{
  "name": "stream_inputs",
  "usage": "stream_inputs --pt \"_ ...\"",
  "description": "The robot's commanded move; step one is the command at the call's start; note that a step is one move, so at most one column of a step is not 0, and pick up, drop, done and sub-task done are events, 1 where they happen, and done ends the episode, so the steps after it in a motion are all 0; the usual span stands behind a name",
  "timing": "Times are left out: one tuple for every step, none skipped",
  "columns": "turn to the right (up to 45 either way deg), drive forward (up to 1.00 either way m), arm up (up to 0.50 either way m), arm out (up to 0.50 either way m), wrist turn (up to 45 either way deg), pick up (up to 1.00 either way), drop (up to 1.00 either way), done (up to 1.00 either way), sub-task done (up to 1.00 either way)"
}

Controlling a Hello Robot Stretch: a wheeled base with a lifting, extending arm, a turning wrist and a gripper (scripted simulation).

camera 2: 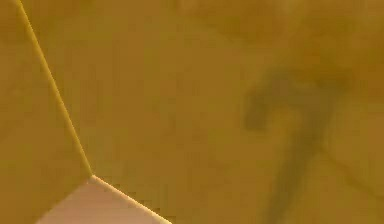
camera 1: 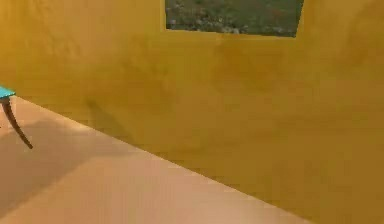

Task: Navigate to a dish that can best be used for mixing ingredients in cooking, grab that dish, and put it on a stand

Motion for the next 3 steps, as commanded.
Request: stream_inputs --pt "-45.0 0.00 0.00 0.00 0.0 0.00 0.00 0.00 0.00" --pt "-15.0 0.00 0.00 0.00 0.0 0.00 0.00 0.00 0.00" --pt "0.0 1.00 0.00 0.00 0.0 0.00 0.00 0.00 0.00"
